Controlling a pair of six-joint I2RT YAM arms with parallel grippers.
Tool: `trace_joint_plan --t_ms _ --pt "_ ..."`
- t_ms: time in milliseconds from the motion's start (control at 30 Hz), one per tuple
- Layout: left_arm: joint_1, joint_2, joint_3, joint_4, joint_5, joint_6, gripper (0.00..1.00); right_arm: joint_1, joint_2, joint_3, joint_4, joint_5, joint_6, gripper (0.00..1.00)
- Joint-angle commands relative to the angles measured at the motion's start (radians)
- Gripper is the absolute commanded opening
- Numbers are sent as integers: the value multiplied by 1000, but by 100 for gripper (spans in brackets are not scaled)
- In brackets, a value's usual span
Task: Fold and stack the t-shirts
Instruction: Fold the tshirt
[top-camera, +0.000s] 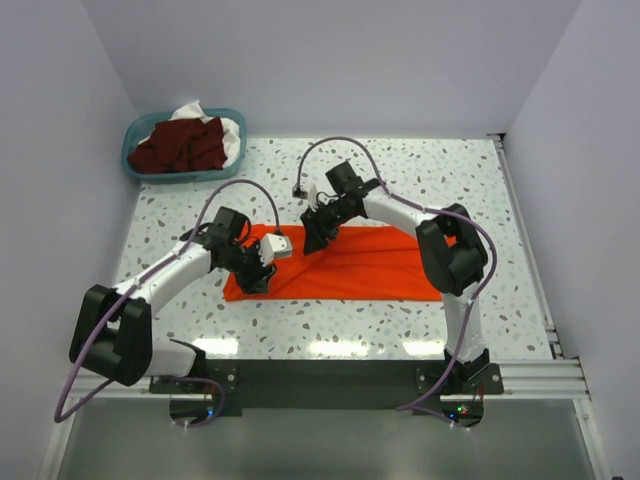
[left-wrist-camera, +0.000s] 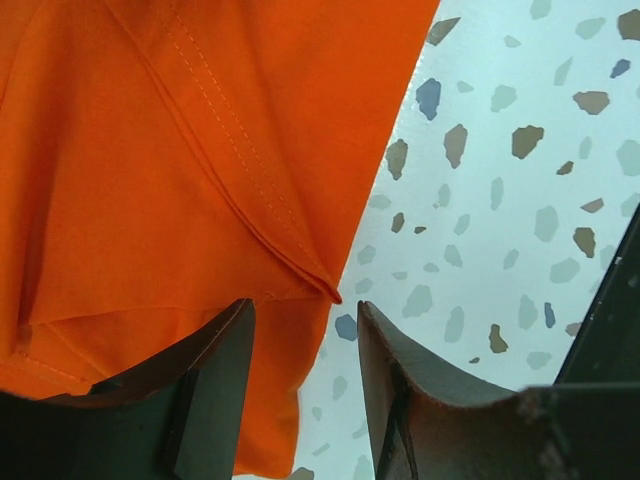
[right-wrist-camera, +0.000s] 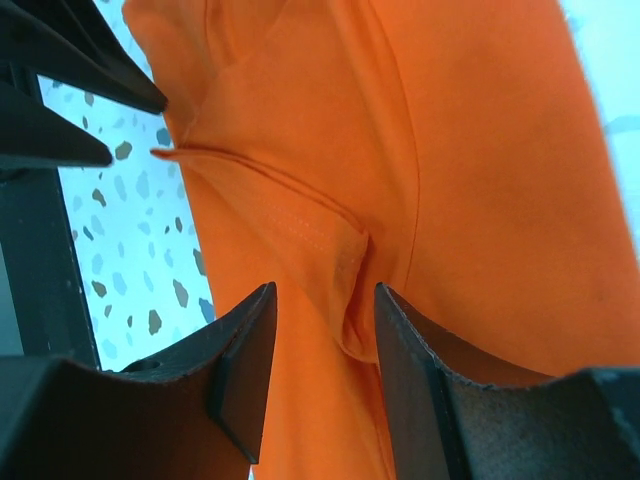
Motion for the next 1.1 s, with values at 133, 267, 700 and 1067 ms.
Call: trace_joint_plan --t_ms 133,267,700,1067 --pt "-43 37 -22 134 -55 -41 49 9 61 87 52 0 65 48" --pt "-74 56 -26 154 -49 -55 49 11 86 104 40 -3 67 48" --pt "-121 100 -53 155 -84 -61 49 25 101 110 14 -29 45 48" --pt "-129 96 -58 162 -118 -79 38 28 98 93 -23 -26 10 40"
